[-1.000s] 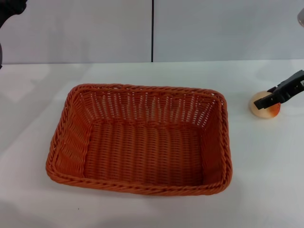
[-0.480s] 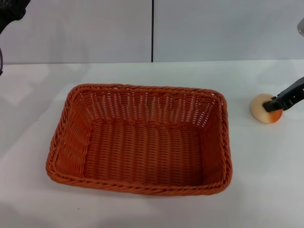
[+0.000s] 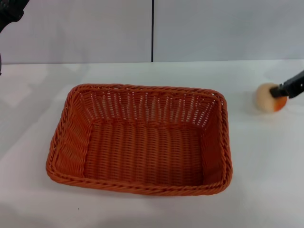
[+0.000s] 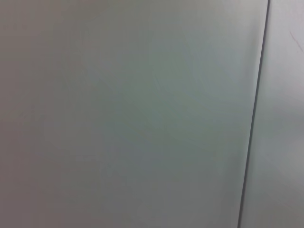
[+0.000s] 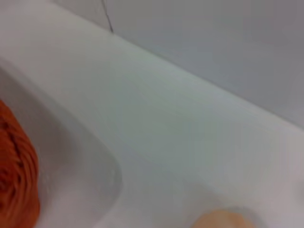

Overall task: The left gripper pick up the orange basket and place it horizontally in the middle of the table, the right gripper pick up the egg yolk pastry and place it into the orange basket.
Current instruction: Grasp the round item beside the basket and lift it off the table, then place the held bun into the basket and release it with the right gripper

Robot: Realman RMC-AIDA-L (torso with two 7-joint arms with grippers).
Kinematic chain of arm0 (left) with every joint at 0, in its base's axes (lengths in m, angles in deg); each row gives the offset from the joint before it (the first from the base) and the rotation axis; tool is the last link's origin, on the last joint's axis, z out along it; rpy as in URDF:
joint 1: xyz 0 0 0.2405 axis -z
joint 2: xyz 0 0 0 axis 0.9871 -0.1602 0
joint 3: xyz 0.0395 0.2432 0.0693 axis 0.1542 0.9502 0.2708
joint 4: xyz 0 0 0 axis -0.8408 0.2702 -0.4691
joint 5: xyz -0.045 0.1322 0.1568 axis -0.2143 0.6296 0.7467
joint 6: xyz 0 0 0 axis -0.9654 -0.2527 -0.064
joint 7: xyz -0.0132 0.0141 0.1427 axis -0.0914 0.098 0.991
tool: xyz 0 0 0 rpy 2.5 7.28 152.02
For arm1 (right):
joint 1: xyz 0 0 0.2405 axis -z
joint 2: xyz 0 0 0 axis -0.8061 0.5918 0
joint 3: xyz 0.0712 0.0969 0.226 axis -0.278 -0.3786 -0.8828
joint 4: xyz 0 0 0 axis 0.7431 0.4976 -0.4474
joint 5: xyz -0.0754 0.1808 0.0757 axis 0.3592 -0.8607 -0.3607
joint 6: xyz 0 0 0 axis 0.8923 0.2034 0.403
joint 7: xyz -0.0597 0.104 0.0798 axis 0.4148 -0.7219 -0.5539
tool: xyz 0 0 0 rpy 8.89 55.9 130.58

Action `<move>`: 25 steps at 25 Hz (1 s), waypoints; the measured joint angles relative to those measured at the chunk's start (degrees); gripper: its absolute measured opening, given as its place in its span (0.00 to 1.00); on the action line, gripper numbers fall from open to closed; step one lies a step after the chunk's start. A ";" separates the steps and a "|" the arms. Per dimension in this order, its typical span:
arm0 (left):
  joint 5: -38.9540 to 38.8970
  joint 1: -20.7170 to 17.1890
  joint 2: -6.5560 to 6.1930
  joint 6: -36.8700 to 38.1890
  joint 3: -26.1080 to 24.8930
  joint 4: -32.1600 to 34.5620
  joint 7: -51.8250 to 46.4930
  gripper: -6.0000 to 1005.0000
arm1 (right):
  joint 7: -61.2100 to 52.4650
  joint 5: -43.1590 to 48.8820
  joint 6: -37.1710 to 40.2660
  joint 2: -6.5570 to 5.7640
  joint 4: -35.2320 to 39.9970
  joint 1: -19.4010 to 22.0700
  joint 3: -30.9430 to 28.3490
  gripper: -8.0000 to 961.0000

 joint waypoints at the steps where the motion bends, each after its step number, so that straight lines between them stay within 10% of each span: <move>1: 0.00 0.03 0.04 0.10 0.00 0.00 0.01 0.62 | 0.08 -1.28 0.38 0.00 1.17 0.54 0.02 0.09; 14: -0.71 0.48 0.16 1.16 0.01 -0.72 -0.03 0.62 | 3.03 -39.66 12.00 3.22 28.23 11.71 2.38 0.05; 25: -0.82 0.54 0.12 2.44 0.01 -1.54 0.05 0.62 | 6.18 -43.79 14.06 3.29 18.11 5.74 10.82 0.05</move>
